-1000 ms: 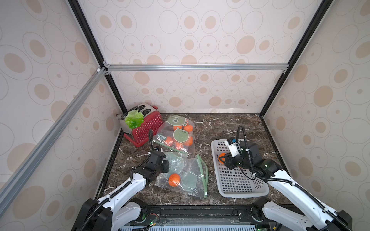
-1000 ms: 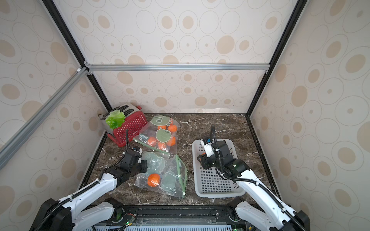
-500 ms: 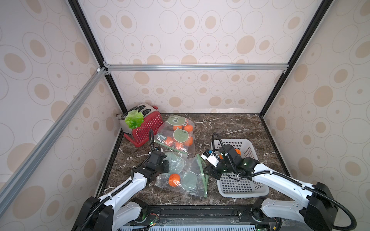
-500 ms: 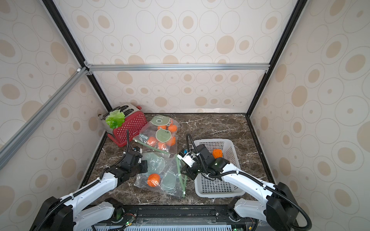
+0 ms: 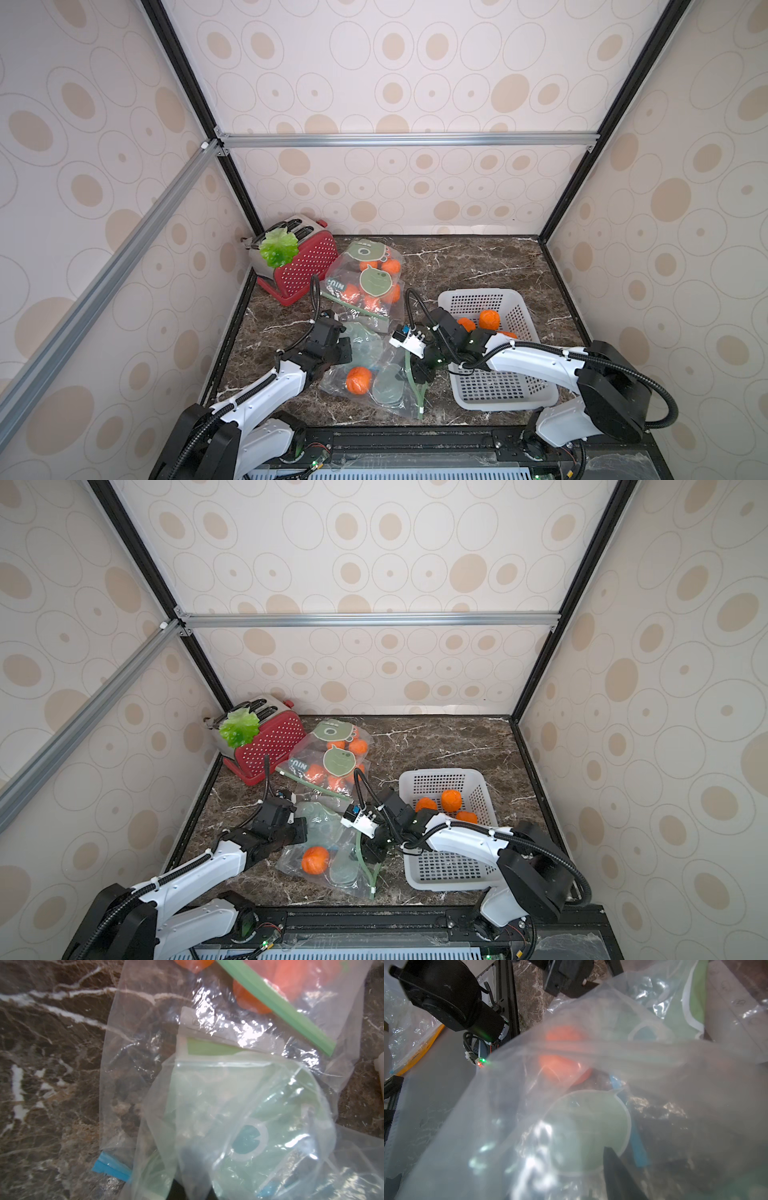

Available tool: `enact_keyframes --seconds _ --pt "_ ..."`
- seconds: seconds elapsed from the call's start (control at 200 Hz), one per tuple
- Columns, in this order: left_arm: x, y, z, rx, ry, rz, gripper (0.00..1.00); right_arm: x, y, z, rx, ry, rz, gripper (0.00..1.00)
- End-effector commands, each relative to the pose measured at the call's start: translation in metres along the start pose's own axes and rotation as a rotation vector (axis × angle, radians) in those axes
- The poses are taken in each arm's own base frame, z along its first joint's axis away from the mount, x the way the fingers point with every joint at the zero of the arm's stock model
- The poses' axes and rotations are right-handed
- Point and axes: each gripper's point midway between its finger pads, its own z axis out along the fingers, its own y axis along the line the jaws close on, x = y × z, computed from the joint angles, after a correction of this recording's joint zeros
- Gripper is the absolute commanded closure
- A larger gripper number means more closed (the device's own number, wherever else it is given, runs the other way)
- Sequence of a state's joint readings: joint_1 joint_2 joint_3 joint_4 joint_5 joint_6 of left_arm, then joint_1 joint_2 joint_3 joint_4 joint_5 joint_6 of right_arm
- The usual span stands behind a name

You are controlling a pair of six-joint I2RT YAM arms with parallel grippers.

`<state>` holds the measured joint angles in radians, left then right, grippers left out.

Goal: Open the zip-top bag and take out the orange
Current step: Pick up the orange from the zipper food storage bag.

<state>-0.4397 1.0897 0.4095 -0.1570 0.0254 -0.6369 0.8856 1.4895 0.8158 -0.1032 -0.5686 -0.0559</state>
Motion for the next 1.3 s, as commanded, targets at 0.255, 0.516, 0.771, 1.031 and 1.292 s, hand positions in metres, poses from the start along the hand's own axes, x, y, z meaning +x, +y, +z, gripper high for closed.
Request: enact_keyframes --seconds 0.255,0.516,0.771,1.031,1.292 --pt "0.007 0.005 0.0 0.016 -0.036 -0.092 1.0 -0.025 0.016 0.031 -0.08 -0.062 -0.124 0.3" --pt "0.016 0.017 0.006 -0.007 -0.058 -0.139 1.0 -0.025 0.022 0.053 -0.103 -0.073 -0.159 0.23" --pt "0.018 0.016 0.01 -0.006 -0.043 -0.136 1.0 -0.033 0.01 0.069 -0.035 -0.127 -0.162 0.22" --pt "0.0 0.006 -0.014 -0.003 -0.045 -0.079 0.63 -0.037 -0.02 0.047 0.114 -0.169 -0.137 0.31" --pt "0.01 0.015 -0.041 -0.056 0.016 -0.091 0.07 -0.027 -0.042 0.034 0.176 -0.17 -0.067 0.34"
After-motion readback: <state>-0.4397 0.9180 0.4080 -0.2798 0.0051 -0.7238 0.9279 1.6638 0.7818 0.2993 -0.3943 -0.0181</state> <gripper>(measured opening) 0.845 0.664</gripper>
